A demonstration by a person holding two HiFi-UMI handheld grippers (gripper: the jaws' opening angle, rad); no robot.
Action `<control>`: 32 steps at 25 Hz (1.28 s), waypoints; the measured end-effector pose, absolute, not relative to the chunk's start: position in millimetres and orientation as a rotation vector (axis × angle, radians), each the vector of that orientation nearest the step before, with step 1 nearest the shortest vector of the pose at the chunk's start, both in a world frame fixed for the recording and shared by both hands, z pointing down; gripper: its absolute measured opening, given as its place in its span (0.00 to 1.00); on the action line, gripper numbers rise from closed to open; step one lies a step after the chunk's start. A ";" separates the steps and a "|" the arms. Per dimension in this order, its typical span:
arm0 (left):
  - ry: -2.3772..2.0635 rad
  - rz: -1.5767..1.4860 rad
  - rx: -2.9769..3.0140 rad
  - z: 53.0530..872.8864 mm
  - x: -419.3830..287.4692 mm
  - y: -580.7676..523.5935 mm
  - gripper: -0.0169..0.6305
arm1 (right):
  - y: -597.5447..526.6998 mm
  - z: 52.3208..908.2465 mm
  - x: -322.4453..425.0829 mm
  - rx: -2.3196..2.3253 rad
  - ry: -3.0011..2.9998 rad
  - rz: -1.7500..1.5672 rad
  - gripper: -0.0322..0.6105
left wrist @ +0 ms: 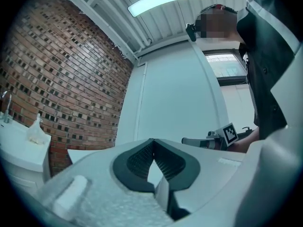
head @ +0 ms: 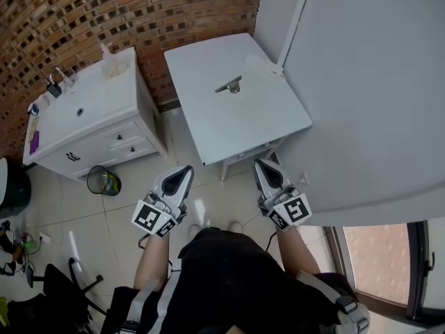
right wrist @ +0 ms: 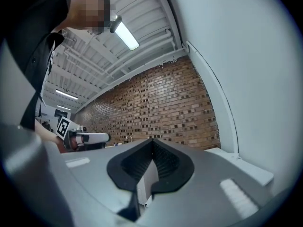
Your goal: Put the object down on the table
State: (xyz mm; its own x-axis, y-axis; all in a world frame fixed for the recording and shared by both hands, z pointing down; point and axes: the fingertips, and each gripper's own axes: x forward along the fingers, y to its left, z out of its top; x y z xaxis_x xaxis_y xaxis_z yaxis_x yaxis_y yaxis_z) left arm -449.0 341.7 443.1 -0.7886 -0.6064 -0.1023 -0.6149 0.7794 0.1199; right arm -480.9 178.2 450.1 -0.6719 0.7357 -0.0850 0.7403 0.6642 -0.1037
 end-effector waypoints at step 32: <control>2.865 0.296 -1.074 451.4 -467.6 364.1 0.02 | 206.9 460.1 -495.9 1.212 2.851 -0.182 0.05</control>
State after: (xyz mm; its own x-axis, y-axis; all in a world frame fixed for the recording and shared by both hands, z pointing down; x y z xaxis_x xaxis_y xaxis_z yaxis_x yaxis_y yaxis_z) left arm -467.6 364.1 451.4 -0.7539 -0.6440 -0.1300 -0.6570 0.7376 0.1559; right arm -495.9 206.9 460.1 -0.6945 0.7150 -0.0810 0.7195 0.6883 -0.0929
